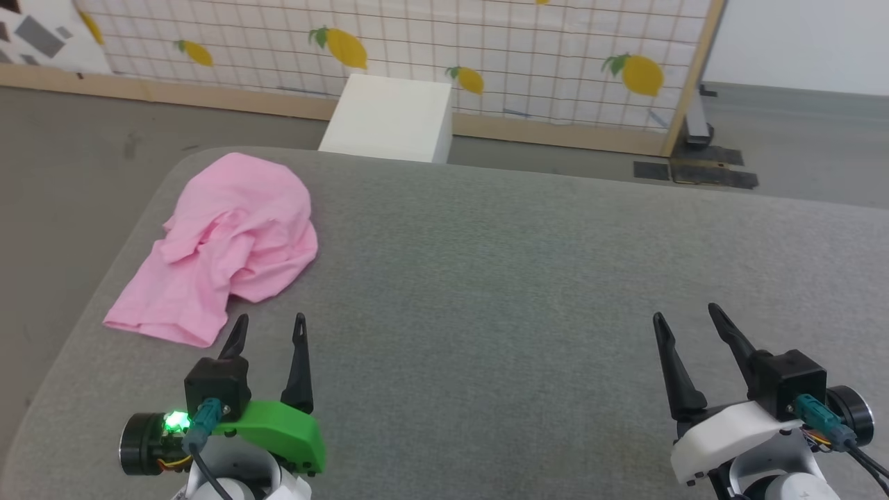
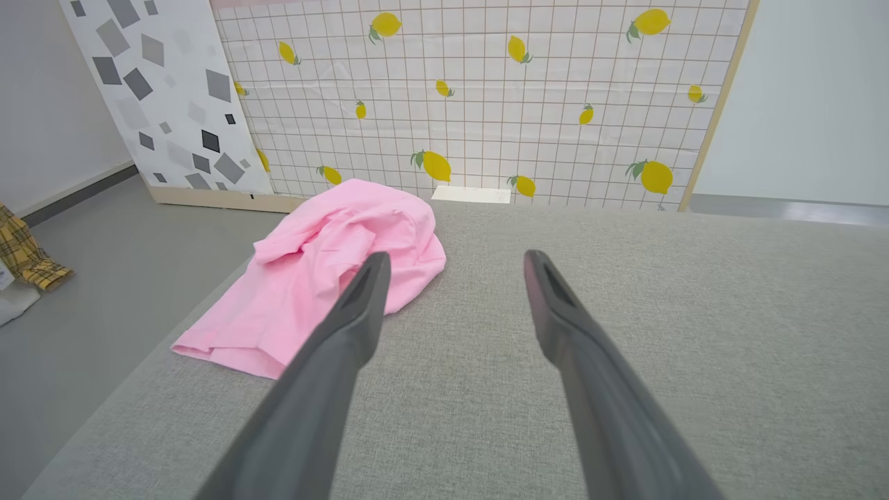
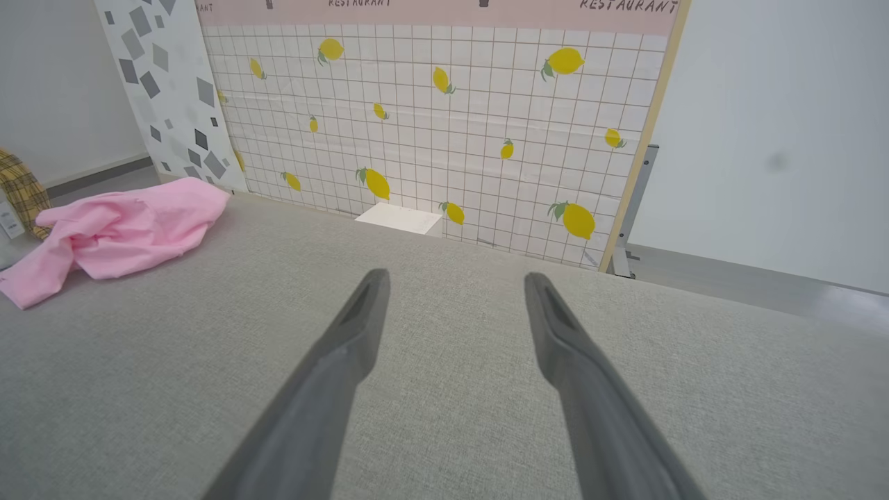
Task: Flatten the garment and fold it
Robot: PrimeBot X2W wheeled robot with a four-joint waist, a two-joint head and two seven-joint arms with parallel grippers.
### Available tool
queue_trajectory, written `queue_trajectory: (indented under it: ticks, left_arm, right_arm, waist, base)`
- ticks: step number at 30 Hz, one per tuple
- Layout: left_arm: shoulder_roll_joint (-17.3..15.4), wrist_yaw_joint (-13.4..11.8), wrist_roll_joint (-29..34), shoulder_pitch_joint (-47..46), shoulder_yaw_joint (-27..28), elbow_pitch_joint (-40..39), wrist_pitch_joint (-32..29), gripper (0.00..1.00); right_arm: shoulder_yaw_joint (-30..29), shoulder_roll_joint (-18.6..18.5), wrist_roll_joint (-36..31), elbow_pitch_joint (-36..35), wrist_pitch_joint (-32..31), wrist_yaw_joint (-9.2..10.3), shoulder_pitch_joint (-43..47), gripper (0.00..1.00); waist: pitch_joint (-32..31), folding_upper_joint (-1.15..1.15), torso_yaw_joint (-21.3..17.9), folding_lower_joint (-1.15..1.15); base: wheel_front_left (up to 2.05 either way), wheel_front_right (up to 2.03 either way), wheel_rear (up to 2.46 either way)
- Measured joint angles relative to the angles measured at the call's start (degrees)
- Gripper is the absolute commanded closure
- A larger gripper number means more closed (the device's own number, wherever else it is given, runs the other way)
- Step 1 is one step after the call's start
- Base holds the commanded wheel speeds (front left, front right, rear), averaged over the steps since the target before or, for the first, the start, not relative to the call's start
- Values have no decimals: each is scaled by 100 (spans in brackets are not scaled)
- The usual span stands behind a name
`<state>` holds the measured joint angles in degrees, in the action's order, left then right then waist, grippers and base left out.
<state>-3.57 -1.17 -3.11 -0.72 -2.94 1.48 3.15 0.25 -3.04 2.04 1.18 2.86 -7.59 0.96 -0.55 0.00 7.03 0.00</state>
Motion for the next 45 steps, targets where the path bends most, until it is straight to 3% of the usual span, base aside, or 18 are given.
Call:
queue_trajectory:
  ticks: [13, 45]
  left_arm:
    - [-66, -148, -151, 3, -131, 21, 148, 0]
    - [-243, -448, -354, 6, -546, 111, 485, 0]
  right_arm:
    - [54, 1, 65, 83, 166, 0, 1, 0]
    - [134, 2, 208, 204, 549, 0, 1, 0]
  waist:
    - [-64, 0, 598, 0]
    - [-53, 0, 1538, 0]
  base:
    - [-14, -14, -14]
    - [-4, -4, -4]
